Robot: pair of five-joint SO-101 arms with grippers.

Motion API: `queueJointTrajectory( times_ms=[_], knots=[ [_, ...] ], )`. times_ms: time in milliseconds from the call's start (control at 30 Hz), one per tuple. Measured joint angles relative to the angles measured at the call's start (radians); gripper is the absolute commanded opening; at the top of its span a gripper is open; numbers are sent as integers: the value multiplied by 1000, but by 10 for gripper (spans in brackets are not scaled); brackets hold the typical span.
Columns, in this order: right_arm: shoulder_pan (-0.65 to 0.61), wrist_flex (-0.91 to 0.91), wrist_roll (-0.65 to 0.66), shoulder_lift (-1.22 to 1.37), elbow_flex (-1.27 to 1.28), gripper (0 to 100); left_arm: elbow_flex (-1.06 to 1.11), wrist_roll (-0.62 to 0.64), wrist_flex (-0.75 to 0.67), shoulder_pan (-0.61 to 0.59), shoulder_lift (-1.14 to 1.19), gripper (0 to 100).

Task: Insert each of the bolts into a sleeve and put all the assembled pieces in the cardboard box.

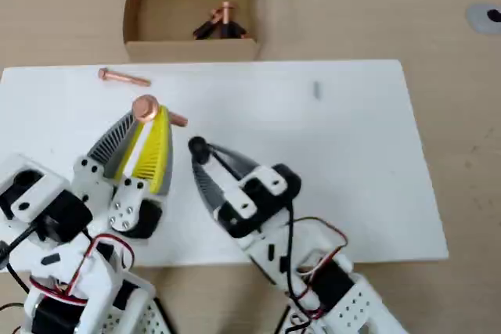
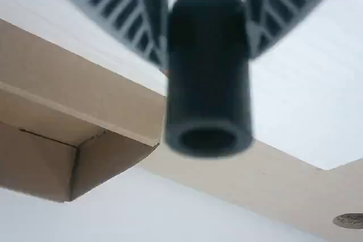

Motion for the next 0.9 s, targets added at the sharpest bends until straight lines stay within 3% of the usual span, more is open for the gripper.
queueJointTrajectory(
  times_ms=[233,733,900],
  knots=[
    [0,44,-3,0,0,9,61,-6,0,121,5,5],
    [0,52,-3,0,0,9,64,-163,5,129,3,4],
    [0,52,-3,0,0,9,64,-150,104,129,3,4]
  ],
)
